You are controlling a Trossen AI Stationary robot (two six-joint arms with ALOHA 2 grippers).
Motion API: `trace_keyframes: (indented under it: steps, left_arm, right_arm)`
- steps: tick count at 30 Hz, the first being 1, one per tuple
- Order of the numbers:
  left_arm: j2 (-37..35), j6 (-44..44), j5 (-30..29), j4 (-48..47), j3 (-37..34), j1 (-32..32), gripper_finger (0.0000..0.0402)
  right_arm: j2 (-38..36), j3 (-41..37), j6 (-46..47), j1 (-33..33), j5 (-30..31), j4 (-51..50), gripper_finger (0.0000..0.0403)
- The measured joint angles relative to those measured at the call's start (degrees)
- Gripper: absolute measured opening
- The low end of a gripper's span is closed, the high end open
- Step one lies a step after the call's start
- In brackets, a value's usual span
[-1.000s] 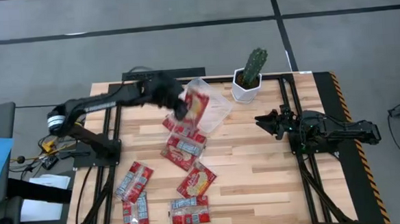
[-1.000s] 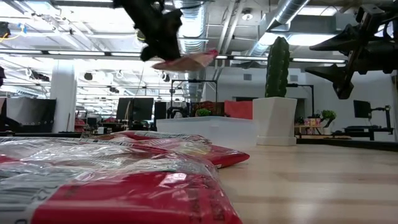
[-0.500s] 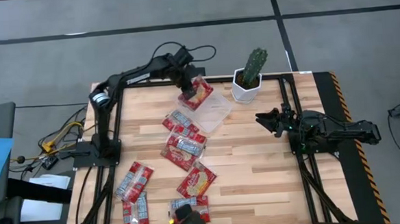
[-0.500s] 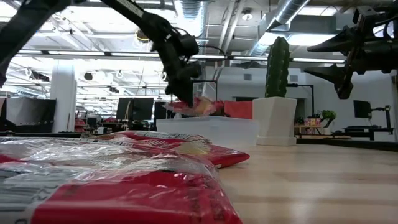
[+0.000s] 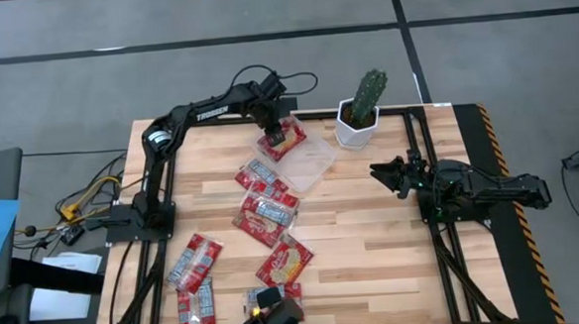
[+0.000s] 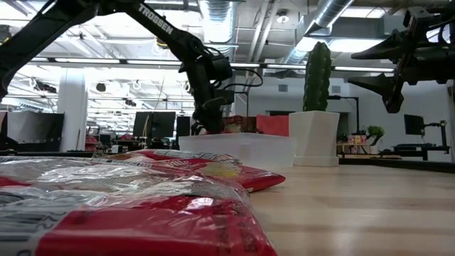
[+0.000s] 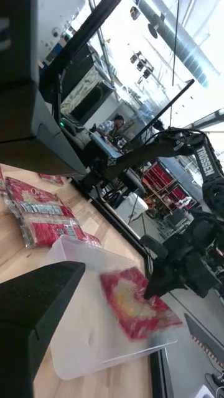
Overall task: Sort popcorn bags into baskets
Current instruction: Put the red popcorn bag into the transparent bin
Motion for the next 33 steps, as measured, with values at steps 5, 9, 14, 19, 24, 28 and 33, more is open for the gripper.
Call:
trace_keyframes:
  steps: [5,9,14,19,24,28,33]
  left_arm:
    - [0.0,0.1,-1.4,-1.9,2.4,0.3,0.0135]
    - [0.0,-0.3,-0.7,-14.3,8.6,-0.4,0.0205]
    - [-1.0,0.5,5.6,-35.3,20.9,-1.8,0.0237]
    - [-9.1,0.5,8.6,-42.1,21.3,-7.6,0.0239]
    - [-20.4,-2.9,2.9,-34.1,9.0,-16.8,0.0240]
    - [-29.1,-3.6,-4.5,-21.9,-7.9,-26.6,0.0240]
    - [-35.9,-6.7,-11.0,-2.0,-27.6,-36.1,0.0240]
  right_arm:
    - [0.0,0.0,-0.7,0.0,0.0,0.0,0.0260]
    - [0.0,0.0,-1.1,0.0,0.0,0.0,0.0260]
    - [0.0,0.0,-2.3,0.0,-0.1,0.0,0.0260]
    - [0.0,0.0,-3.1,0.0,-0.3,0.0,0.0260]
    - [0.0,0.0,-4.3,0.0,-0.3,0.0,0.0260]
    - [0.0,0.0,-4.5,0.0,-0.4,0.0,0.0260]
    - [0.0,0.0,-4.5,0.1,-0.5,0.0,0.0260]
